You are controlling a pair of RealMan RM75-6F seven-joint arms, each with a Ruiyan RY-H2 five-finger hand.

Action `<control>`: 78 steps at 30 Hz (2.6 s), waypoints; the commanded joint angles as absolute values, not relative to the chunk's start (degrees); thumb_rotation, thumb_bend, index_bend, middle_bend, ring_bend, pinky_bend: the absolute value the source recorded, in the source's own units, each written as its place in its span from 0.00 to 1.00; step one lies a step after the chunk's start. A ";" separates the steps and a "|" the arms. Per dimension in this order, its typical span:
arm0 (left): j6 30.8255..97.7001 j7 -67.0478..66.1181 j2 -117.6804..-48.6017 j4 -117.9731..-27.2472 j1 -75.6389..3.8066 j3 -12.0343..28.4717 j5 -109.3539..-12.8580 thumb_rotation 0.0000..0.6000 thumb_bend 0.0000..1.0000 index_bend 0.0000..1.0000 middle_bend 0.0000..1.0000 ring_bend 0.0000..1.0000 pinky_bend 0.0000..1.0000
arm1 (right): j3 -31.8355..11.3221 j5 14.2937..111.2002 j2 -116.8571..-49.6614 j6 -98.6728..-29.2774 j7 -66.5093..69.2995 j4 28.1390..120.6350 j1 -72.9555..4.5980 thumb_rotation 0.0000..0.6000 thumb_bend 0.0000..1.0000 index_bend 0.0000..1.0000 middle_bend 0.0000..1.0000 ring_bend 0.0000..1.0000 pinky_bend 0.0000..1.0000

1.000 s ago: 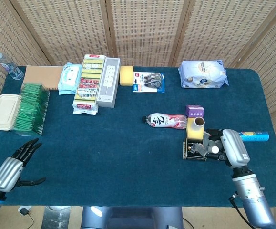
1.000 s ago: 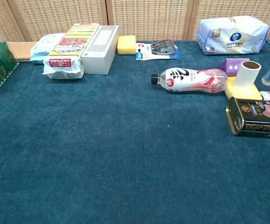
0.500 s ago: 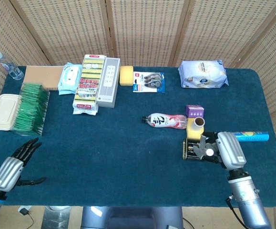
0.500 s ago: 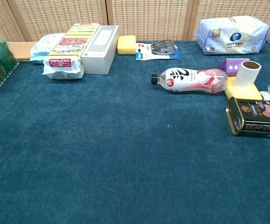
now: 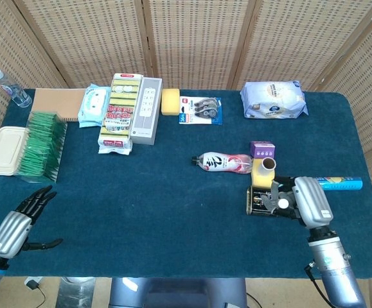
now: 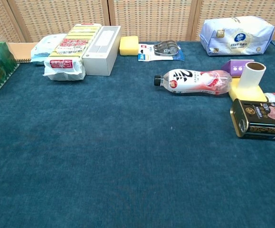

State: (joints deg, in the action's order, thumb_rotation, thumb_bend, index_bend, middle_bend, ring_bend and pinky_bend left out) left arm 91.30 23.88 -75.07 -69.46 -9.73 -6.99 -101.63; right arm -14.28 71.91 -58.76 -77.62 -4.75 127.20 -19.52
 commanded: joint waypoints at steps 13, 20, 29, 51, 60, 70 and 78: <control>93.33 24.62 -75.52 -68.74 -9.14 -7.00 -102.14 0.75 0.00 0.01 0.00 0.03 0.16 | -17.76 65.68 -61.03 -78.84 -1.84 125.22 -19.11 1.00 0.48 0.78 1.00 1.00 1.00; 93.14 25.44 -75.86 -68.54 -9.57 -6.46 -101.82 0.76 0.00 0.01 0.00 0.03 0.16 | -18.45 67.78 -63.78 -81.02 -0.91 121.51 -19.16 1.00 0.47 0.78 1.00 1.00 1.00; 91.92 25.63 -75.69 -68.51 -9.70 -5.79 -100.14 0.75 0.00 0.01 0.00 0.03 0.17 | -12.40 69.97 -57.85 -71.24 -3.73 123.01 -19.92 1.00 0.47 0.78 1.00 1.00 1.00; 91.40 24.49 -75.70 -69.09 -9.92 -6.10 -100.52 0.75 0.00 0.01 0.00 0.03 0.17 | -3.50 86.49 -56.23 -73.41 -2.84 127.50 -16.81 1.00 0.46 0.78 1.00 1.00 1.00; 91.39 24.45 -75.63 -68.87 -9.56 -6.17 -100.03 0.75 0.00 0.01 0.00 0.03 0.17 | -3.84 83.32 -56.79 -71.07 -4.79 128.61 -17.62 1.00 0.46 0.78 1.00 1.00 1.00; 91.96 24.22 -75.62 -68.98 -9.42 -7.17 -101.58 0.75 0.00 0.01 0.00 0.03 0.17 | -10.25 76.75 -61.53 -80.36 -4.96 126.77 -16.52 1.00 0.46 0.78 1.00 1.00 1.00; 92.34 23.73 -75.78 -69.39 -9.69 -7.31 -102.56 0.74 0.00 0.01 0.00 0.03 0.17 | -14.64 75.03 -62.51 -84.36 -4.22 122.28 -17.20 1.00 0.46 0.79 1.00 1.00 1.00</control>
State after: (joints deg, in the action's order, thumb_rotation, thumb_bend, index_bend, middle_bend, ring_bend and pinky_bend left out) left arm 91.74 23.93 -75.78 -69.26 -9.75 -6.84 -101.74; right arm -7.15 81.84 -59.29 -76.88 -3.78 125.67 -16.80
